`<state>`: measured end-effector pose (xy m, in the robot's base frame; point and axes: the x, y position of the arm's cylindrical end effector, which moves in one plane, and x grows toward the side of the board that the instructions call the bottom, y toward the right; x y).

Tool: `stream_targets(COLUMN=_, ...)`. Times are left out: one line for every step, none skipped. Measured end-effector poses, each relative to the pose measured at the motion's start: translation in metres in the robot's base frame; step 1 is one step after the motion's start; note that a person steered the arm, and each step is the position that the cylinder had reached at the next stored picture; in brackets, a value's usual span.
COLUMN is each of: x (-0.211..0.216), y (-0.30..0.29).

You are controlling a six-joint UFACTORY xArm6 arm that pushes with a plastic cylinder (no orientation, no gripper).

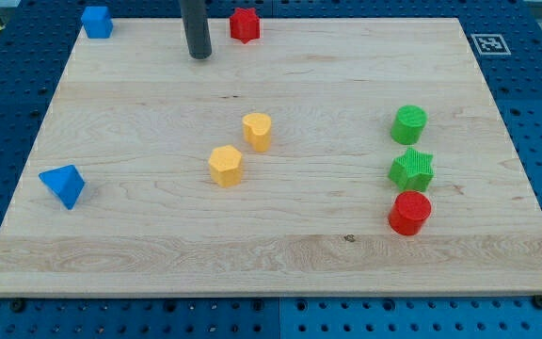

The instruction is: Push the yellow heart to the right side of the yellow hexagon

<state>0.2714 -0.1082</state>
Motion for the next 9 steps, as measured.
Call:
stream_targets(x=-0.001, y=0.001)
stream_targets(x=-0.004, y=0.003)
stream_targets(x=-0.009, y=0.004)
stream_targets(x=-0.018, y=0.004)
stream_targets(x=-0.023, y=0.009)
stream_targets(x=-0.025, y=0.024)
stream_targets(x=-0.027, y=0.038)
stream_targets(x=-0.028, y=0.051)
stream_targets(x=-0.029, y=0.059)
